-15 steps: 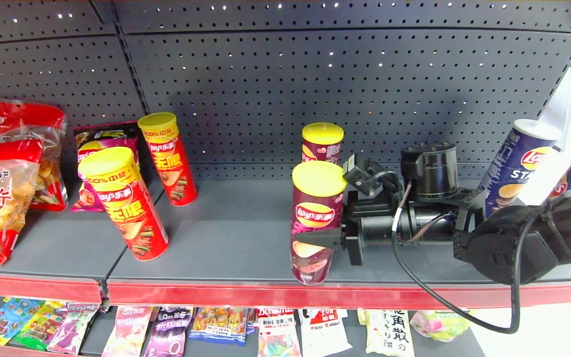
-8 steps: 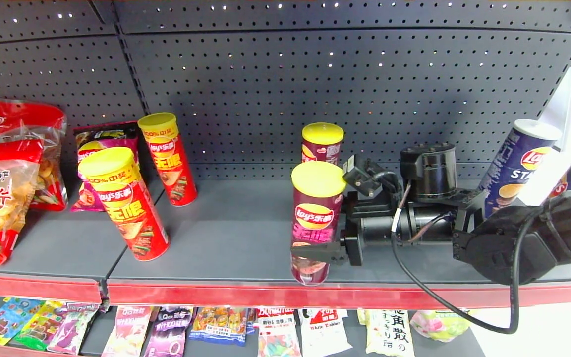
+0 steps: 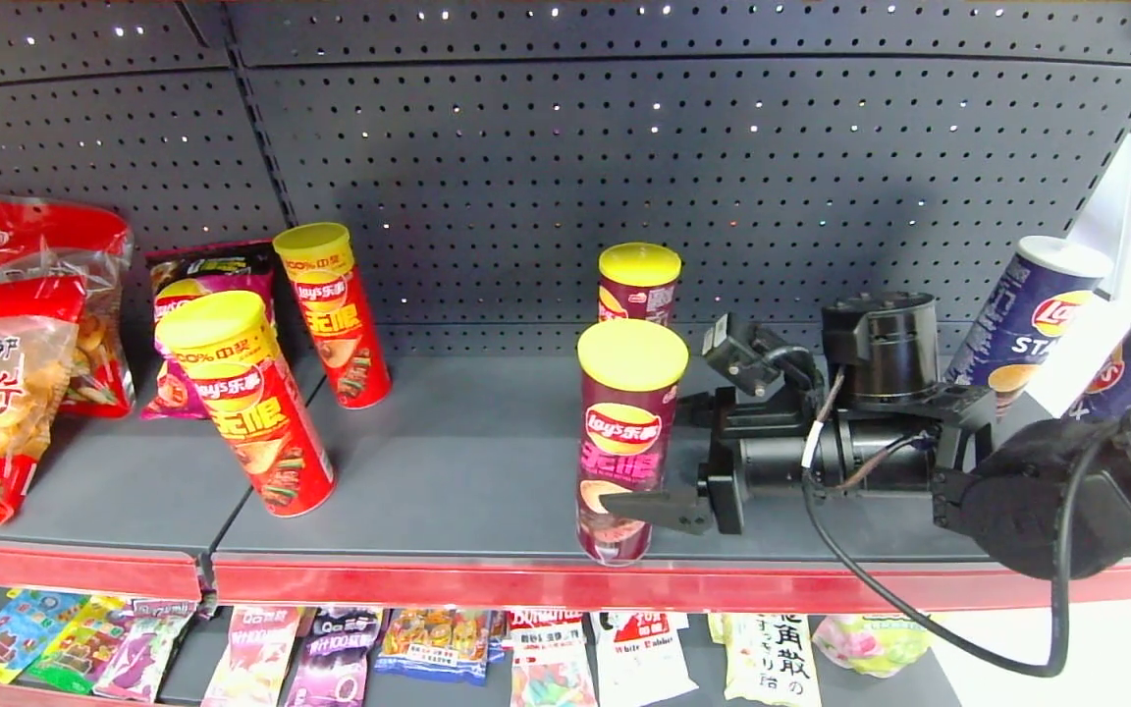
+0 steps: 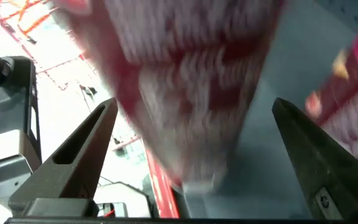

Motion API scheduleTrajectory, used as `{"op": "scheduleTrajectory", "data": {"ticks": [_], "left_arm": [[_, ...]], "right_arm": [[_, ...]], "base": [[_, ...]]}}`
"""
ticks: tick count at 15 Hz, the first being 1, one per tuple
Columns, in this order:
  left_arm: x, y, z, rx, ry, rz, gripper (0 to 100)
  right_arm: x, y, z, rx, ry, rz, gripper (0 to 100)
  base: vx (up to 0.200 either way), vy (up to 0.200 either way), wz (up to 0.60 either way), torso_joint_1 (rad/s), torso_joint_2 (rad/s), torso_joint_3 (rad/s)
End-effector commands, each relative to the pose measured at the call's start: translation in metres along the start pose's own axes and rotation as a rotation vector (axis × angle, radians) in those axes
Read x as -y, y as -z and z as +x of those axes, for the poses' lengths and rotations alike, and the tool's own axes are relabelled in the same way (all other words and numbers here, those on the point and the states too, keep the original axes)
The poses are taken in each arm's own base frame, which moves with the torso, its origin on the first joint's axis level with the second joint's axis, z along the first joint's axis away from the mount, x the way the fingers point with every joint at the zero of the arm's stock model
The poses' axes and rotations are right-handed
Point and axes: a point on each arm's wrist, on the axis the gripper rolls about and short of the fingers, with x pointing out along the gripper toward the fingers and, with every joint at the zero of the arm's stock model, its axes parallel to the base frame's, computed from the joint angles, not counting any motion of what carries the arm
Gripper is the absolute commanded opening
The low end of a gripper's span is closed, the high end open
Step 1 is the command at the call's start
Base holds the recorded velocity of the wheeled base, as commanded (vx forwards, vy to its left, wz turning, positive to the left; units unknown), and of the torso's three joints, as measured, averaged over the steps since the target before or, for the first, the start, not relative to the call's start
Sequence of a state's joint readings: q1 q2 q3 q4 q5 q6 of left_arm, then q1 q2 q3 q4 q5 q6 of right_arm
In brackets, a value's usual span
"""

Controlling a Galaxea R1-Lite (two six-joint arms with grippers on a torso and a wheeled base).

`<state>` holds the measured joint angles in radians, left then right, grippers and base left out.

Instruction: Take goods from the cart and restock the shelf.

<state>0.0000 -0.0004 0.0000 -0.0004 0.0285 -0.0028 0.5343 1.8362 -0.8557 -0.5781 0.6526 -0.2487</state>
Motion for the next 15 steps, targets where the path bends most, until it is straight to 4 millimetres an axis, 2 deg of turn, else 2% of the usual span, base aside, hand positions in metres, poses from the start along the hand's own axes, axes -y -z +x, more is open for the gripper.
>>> {"op": "scheduleTrajectory", "data": {"ticks": [1,9,11,15], "left_arm": [[0.000,0.000,0.000,0.001,-0.001,0.000,100],[0.000,0.000,0.000,0.001,-0.001,0.000,100],[0.000,0.000,0.000,-0.001,-0.001,0.000,100],[0.000,0.000,0.000,-0.001,-0.001,0.000,100]], "right_arm": [[-0.005,0.001,-0.013,-0.001,0.019,0.004,100],[-0.038,0.025,-0.059,-0.050,0.060,0.036,100],[-0.059,0.027,-0.084,-0.034,0.078,0.024,100],[-0.102,0.038,-0.138,-0.003,0.293,-0.021,100]], "base": [[0.000,0.000,0.00,0.000,0.00,0.000],[0.000,0.000,0.00,0.000,0.00,0.000],[0.000,0.000,0.00,0.000,0.00,0.000],[0.000,0.000,0.00,0.000,0.00,0.000]]}}
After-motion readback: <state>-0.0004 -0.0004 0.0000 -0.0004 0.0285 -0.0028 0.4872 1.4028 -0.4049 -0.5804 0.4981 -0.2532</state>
